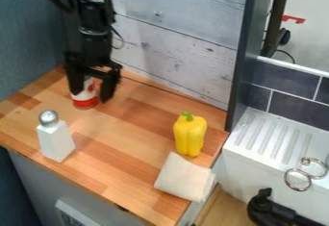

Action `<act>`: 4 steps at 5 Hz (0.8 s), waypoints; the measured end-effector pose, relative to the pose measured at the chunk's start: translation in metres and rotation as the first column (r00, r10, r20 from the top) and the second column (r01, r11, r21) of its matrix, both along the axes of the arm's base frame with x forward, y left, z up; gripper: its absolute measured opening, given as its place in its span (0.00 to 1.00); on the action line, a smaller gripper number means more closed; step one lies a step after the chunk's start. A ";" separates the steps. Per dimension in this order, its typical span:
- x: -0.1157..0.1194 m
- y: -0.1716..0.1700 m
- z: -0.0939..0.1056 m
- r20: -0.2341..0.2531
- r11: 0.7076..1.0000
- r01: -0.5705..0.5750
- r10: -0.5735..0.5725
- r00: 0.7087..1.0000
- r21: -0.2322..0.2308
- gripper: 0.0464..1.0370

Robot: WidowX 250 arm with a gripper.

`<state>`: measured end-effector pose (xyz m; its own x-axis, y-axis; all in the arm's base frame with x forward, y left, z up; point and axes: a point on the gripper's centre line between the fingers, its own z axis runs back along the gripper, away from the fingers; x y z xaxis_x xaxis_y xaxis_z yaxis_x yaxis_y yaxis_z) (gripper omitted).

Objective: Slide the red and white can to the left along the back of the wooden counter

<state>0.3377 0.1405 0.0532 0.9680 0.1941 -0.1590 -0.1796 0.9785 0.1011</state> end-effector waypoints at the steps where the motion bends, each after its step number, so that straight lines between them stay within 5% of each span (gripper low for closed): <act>1: -0.005 0.020 -0.004 -0.007 0.999 -0.021 0.022 1.000 0.032 0.97; 2: -0.005 0.018 -0.006 0.013 1.000 -0.014 0.013 1.000 0.027 0.97; 3: -0.013 0.010 0.030 0.093 0.999 -0.033 0.030 0.995 0.040 0.97; 4: -0.043 -0.017 0.058 0.094 0.999 -0.024 0.020 0.995 0.048 0.97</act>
<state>0.2947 0.1238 0.1115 0.9736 0.2207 -0.0577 -0.2118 0.9685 0.1309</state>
